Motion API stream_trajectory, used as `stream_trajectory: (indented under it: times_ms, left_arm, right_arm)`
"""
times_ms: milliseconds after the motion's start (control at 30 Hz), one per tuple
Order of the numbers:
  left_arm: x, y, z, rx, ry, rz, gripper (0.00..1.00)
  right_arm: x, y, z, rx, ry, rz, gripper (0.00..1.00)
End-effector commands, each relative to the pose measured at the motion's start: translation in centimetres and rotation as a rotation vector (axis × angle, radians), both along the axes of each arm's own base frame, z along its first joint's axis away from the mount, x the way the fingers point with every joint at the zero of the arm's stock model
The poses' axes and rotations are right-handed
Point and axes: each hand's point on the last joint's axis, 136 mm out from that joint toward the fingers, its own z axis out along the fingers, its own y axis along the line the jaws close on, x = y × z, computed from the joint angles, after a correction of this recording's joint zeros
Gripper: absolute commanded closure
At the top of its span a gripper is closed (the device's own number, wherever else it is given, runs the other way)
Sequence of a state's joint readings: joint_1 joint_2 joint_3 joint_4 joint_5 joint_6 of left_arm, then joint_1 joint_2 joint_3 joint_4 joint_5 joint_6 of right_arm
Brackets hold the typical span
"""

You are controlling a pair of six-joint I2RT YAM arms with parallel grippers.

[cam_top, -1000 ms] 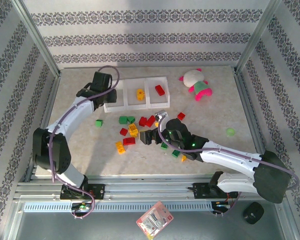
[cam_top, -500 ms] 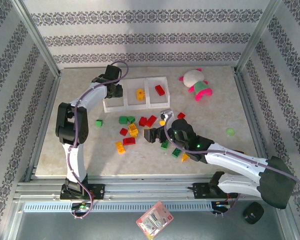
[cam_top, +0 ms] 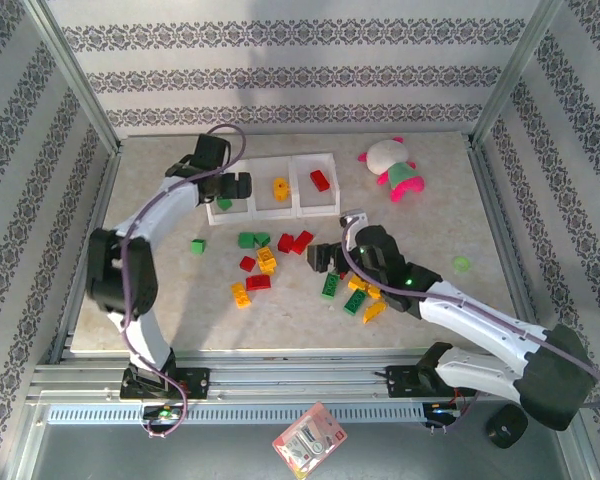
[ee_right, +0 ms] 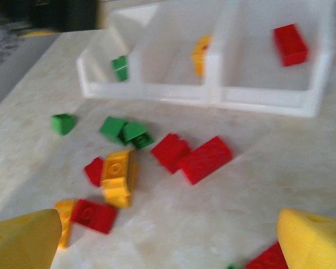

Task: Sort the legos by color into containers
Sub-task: Place the lego in the container, then pick up the lego from the middle-right of the table.

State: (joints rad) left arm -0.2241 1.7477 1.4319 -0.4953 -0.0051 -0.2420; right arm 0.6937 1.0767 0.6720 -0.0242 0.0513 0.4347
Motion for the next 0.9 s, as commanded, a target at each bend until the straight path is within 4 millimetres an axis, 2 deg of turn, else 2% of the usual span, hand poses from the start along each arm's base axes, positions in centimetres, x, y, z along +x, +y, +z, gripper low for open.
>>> stream_trajectory:
  times_ms: [0,133,267,333,533,667,867]
  left_arm:
    - [-2.2,-2.5,3.0,-0.055,-0.127,-0.092,0.01]
    - [-6.5,-5.8,4.3,-0.063,-0.227,-0.223,0.01]
    - [-11.1,-9.6,4.4,-0.063,-0.300,-0.382,0.01]
    - [-13.6,-11.5,3.7,-0.050,-0.326,-0.468,0.01]
    - [-19.6,-16.2,2.7,-0.091,-0.352,-0.677,0.01]
    - [-22.0,-18.0,2.1,-0.138,-0.371,-0.730,0.01]
    - [-23.4,-19.4,1.1,-0.163,-0.405,-0.764,0.01]
  right_arm:
    - [1.1,-2.7,-0.2,-0.097,0.065,-0.011,0.02]
    - [2.5,-4.9,-1.3,-0.243,0.111,0.042,0.02]
    - [3.6,-6.1,-3.1,-0.359,0.222,0.140,0.03]
    - [4.2,-6.5,-4.5,-0.433,0.297,0.185,0.06]
    - [7.5,-8.4,-8.5,-0.649,0.441,0.218,0.04]
    - [9.3,-9.5,-10.7,-0.703,0.516,0.231,0.04]
    - [11.3,-10.5,-13.4,-0.735,0.581,0.241,0.07]
